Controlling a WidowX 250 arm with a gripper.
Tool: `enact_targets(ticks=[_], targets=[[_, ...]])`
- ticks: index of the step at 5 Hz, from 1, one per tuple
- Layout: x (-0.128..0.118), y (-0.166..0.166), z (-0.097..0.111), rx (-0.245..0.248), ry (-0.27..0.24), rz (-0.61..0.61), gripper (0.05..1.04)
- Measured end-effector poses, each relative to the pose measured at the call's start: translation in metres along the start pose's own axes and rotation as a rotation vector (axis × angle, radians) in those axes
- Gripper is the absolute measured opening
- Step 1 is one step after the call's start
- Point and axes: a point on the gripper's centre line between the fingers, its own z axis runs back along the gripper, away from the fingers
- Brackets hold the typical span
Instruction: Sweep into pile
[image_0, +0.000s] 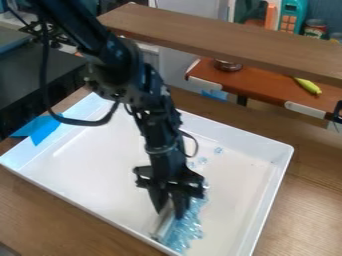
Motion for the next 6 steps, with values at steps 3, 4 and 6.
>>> enact_targets(ticks=[3, 4, 6], targets=[[-0.005, 0.018, 0.068, -0.061, -0.099, 0.025, 0.372], [-0.004, 0.054, 0.086, 0.044, -0.180, 0.029, 0.372], [0.050, 0.151, 0.084, 0.154, -0.033, 0.004, 0.372]])
